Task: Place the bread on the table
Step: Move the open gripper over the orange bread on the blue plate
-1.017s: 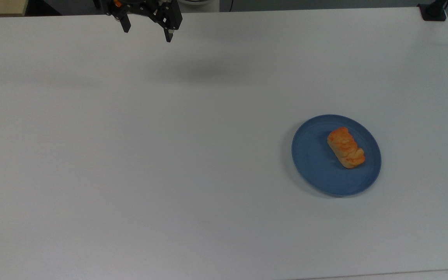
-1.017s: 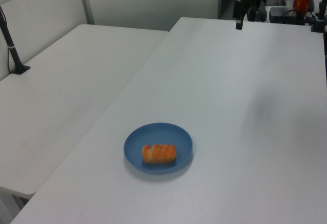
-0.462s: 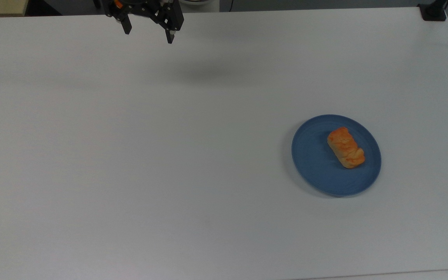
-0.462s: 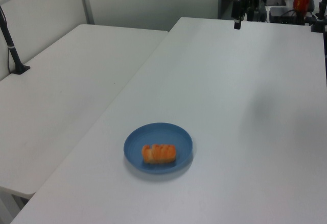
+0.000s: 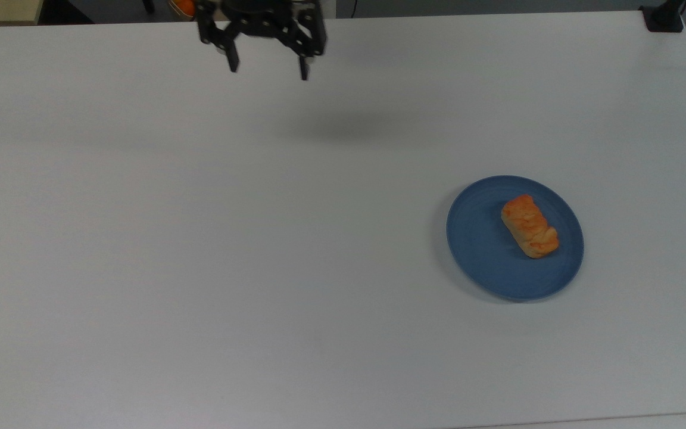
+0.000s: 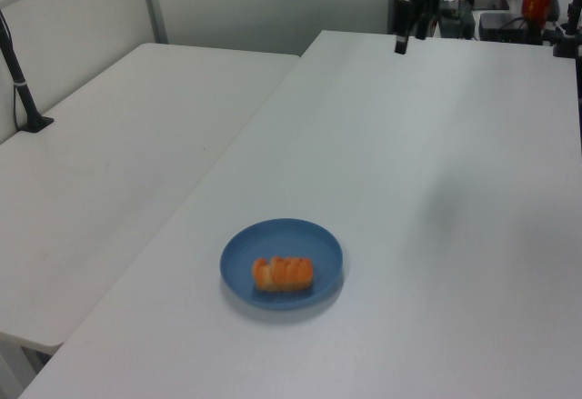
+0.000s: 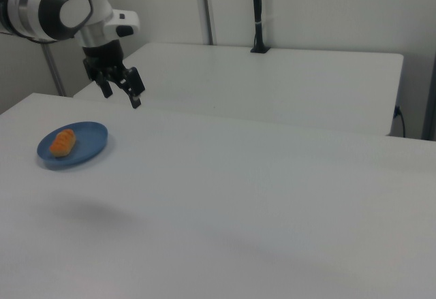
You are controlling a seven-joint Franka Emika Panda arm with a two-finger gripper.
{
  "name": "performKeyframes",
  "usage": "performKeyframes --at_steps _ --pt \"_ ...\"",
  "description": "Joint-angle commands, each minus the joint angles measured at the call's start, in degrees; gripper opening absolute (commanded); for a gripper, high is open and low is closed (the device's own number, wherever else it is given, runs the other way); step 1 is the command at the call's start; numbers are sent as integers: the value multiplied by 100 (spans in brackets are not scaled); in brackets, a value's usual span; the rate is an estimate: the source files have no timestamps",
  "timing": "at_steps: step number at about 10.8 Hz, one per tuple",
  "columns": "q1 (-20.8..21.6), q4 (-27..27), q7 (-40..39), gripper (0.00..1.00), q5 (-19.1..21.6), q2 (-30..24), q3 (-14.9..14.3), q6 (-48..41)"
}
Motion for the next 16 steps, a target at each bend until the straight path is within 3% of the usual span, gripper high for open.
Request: performKeyframes --at_steps 1,4,6,9,16 --pt "543 426 322 100 189 764 -19 957" --pt "1264 1075 763 100 163 1555 -27 1460" --pt "1581 1330 887 100 110 2064 -19 1846" --pt "2046 2173 931 100 31 3066 -123 2015" --pt "2829 2176 1194 100 -399 3560 -115 2331"
